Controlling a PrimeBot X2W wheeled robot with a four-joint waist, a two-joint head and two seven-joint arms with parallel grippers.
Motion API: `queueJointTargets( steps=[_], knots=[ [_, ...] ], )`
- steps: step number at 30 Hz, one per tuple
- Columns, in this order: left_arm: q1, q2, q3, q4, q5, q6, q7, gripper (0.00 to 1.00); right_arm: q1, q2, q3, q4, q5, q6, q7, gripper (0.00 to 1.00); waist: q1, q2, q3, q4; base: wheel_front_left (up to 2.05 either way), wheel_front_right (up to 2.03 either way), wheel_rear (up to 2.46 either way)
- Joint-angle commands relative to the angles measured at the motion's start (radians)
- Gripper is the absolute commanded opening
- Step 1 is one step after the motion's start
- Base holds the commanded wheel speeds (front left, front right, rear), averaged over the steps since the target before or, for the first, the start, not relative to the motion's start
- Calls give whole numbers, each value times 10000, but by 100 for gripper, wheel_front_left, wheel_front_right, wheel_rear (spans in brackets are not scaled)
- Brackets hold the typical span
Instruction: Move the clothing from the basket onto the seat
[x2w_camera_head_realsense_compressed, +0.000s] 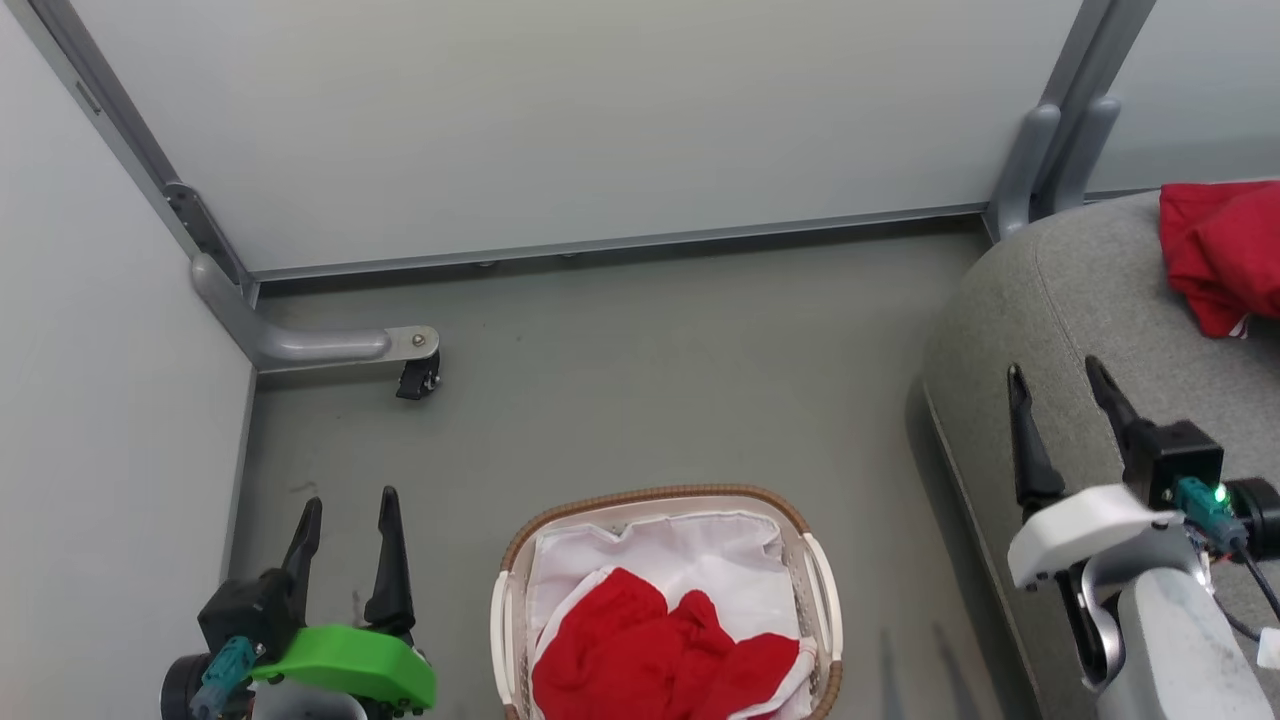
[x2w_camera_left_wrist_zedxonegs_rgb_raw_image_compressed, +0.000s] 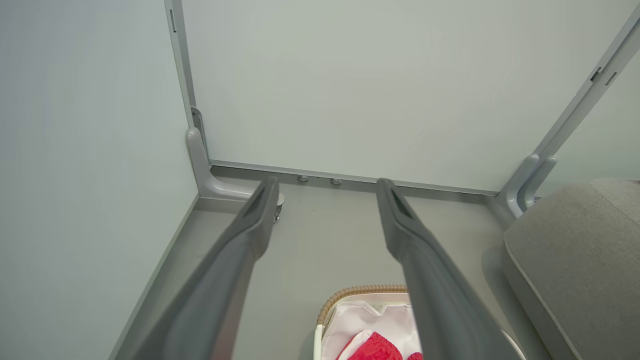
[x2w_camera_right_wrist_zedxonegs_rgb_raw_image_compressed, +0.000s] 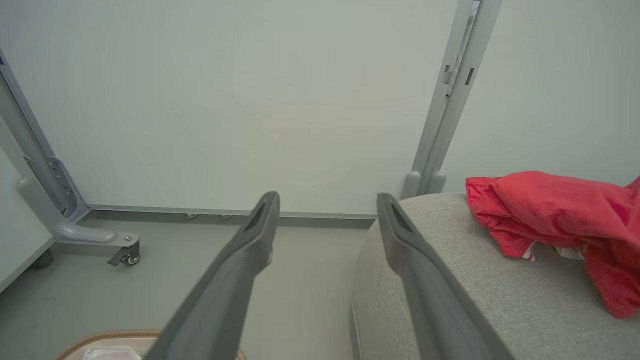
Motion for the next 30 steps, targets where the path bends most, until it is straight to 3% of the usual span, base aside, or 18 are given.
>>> queueJointTargets(
  steps=[1, 11, 30],
  knots=[
    [239, -2, 65, -23, -90, -13, 10, 100, 401, 5, 49, -74, 128, -14, -22, 100, 1, 0, -303, 189, 0, 0, 0],
    [976, -1, 49, -117, -438, 45, 10, 100, 1726, 28, 413, -359, 1023, -14, -22, 100, 1, 0, -540, 91, 0, 0, 0],
    [848, -1, -356, -17, -422, 117, 10, 100, 1853, 31, 745, -186, 1192, -14, -22, 100, 1, 0, -596, 40, 0, 0, 0]
  ],
)
